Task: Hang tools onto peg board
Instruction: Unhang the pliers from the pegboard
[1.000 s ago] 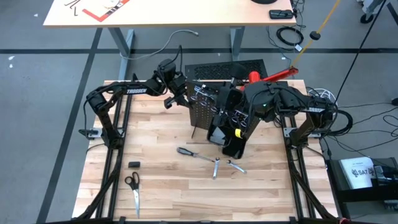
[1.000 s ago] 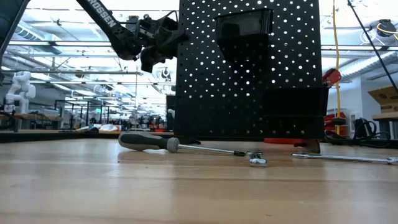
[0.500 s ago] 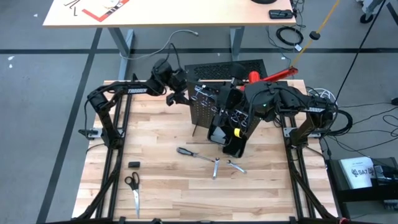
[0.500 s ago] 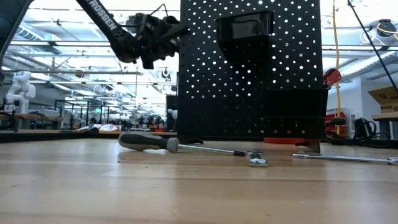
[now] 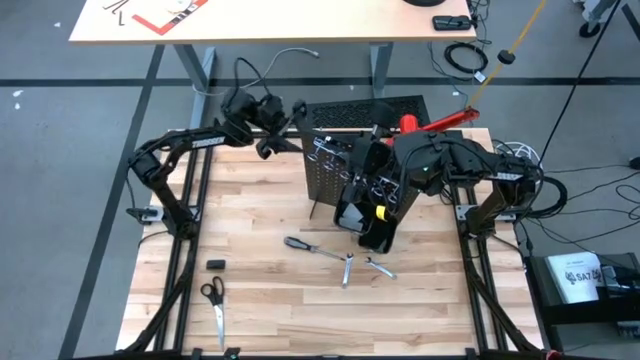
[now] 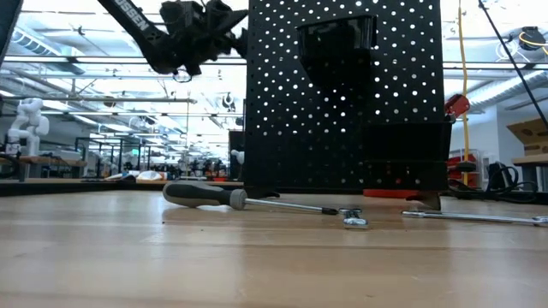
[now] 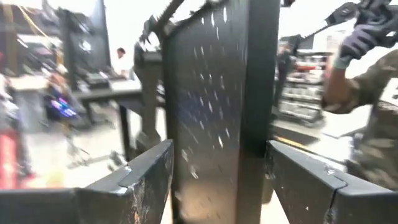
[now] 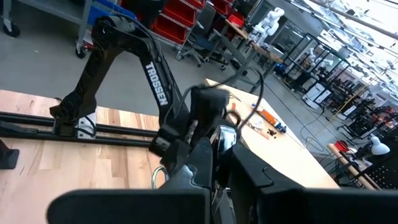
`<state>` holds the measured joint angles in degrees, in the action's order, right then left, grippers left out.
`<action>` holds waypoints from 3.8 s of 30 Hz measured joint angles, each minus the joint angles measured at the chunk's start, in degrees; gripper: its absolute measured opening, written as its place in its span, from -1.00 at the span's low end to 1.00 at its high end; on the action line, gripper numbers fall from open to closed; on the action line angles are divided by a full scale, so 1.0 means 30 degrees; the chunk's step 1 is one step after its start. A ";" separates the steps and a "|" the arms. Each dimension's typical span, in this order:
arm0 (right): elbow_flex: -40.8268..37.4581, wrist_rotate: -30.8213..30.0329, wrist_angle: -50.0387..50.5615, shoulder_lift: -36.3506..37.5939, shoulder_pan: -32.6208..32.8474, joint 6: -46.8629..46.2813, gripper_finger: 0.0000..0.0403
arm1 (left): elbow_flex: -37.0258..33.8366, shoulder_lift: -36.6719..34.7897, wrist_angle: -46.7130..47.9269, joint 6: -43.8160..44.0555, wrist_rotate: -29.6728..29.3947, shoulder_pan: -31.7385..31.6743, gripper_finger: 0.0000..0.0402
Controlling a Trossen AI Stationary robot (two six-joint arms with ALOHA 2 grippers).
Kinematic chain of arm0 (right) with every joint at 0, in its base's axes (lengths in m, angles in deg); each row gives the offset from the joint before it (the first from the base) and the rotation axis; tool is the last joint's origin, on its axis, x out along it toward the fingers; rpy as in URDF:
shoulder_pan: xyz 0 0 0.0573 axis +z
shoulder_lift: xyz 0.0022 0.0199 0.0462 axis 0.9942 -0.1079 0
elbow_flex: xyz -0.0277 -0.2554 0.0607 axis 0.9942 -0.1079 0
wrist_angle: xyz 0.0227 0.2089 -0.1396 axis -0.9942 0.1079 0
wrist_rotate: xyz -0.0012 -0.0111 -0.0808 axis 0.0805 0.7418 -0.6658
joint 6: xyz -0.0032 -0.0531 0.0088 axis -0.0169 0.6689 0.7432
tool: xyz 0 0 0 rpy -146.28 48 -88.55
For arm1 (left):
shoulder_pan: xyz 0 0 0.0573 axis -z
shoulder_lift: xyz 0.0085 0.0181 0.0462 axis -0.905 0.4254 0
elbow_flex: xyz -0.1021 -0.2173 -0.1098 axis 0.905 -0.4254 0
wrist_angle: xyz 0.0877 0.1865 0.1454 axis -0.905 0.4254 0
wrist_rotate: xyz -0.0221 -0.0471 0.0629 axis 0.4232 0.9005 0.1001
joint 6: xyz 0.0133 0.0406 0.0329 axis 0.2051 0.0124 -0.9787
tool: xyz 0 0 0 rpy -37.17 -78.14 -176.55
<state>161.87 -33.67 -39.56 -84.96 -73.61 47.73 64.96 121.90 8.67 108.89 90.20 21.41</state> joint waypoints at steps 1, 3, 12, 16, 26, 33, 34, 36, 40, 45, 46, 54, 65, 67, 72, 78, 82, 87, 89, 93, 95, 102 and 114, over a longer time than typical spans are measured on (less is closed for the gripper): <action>0.0000 0.0019 -0.0002 0.0000 0.0000 0.0000 -0.94 | 0.0001 -0.0298 0.0005 -0.0081 -0.0442 -0.0040 0.28; 0.0000 0.0114 -0.0055 -0.0001 0.0022 0.0000 -0.94 | 0.0080 -0.0938 -0.0015 -0.0101 -0.1419 -0.0074 0.28; 0.0000 0.0084 -0.0104 -0.0022 0.0015 -0.0139 -0.94 | 0.0080 -0.4841 -0.0154 -0.0358 -0.1564 -0.0548 0.29; 0.0000 0.0087 -0.0107 -0.0022 0.0015 -0.0219 -0.94 | 0.0080 -0.6247 0.0180 -0.1810 -0.1322 -0.0333 0.28; -0.0015 0.0049 -0.0111 -0.0022 0.0015 -0.0315 -0.94 | 0.0058 -0.8550 0.7591 -1.0080 -0.2717 0.1311 -0.45; -0.0015 0.0044 -0.0111 -0.0022 0.0015 -0.0335 -0.94 | 0.0044 -1.0392 1.7563 -1.9248 -0.8811 0.2754 -0.96; -0.0015 0.0041 -0.0111 -0.0022 0.0009 -0.0335 -0.94 | 0.0044 -1.0638 1.8526 -2.0356 -0.9927 0.3215 -0.97; -0.0015 0.0047 -0.0111 -0.0022 0.0015 -0.0335 -0.94 | 0.0044 -1.1074 1.9863 -2.2313 -1.1743 0.4222 -0.96; -0.0015 0.0050 -0.0111 -0.0022 0.0015 -0.0321 -0.94 | 0.0044 -1.1748 2.1114 -2.4514 -1.4321 0.6161 -0.92; -0.0015 0.0041 -0.0105 -0.0022 0.0015 -0.0306 -0.94 | 0.0044 -1.1855 2.1223 -2.6371 -1.6841 0.8086 -0.79; -0.0015 0.0047 -0.0104 -0.0022 0.0015 -0.0299 -0.94 | 0.0044 -1.1736 2.1206 -2.6803 -1.7377 0.8420 -0.75; -0.0015 0.0076 -0.0111 -0.0022 0.0007 -0.0299 -0.94 | 0.0036 -1.1100 2.0232 -2.7771 -1.9435 0.9712 -0.28; 0.0000 0.0477 -0.0118 -0.0022 0.0007 -0.0321 -0.94 | 0.0036 -1.0575 1.9626 -2.7786 -2.0212 1.0175 -0.09; 0.0000 0.0481 -0.0118 -0.0022 0.0007 -0.0328 -0.94 | 0.0036 -1.0270 1.9440 -2.7822 -2.0245 1.0271 -0.09; -0.0015 0.0535 -0.0206 -0.0022 0.0015 -0.0335 -0.94 | 0.0036 -0.9558 1.8575 -2.8128 -2.0992 1.0515 -0.14; -0.0015 0.0538 -0.0203 -0.0029 0.0015 -0.0335 -0.94 | 0.0036 -0.9468 1.7966 -2.8114 -2.1129 1.0532 -0.54; -0.0015 0.0630 -0.0191 -0.0029 0.0015 -0.0321 -0.94 | 0.0036 -0.9468 1.8030 -2.7968 -2.1159 1.0545 -0.89; -0.0015 0.0626 -0.0172 -0.0029 -0.0003 -0.0192 -0.94 | 0.0036 -0.9475 1.8061 -2.7618 -2.1178 1.0554 -0.91; -0.0015 0.0636 -0.0229 -0.0029 -0.0007 -0.0329 -0.94 | 0.0036 -0.9475 1.8068 -2.7575 -2.1221 1.0547 -0.93; -0.0022 0.0573 -0.0435 -0.0036 0.0015 -0.0539 -0.90 | 0.0036 -0.9475 1.8083 -2.7531 -2.0970 1.0562 -0.94; -0.0029 0.0507 -0.0584 -0.0042 0.0015 -0.0552 -0.82 | 0.0044 -0.9475 1.8104 -2.7517 -2.0944 1.0569 -0.94; -0.0066 0.0213 -0.1390 -0.0095 -0.0010 -0.0915 -0.58 | 0.0066 -0.9475 1.8126 -2.7072 -2.1038 1.0554 -0.94; -0.0051 -0.1286 -0.1934 -0.0089 0.0015 -0.3714 -0.93 | 0.0066 -0.9482 1.8288 -2.7079 -2.1004 1.0620 -0.94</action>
<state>161.71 -37.53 -45.36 -85.23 -73.56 36.59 65.15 93.45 63.53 27.65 27.18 53.27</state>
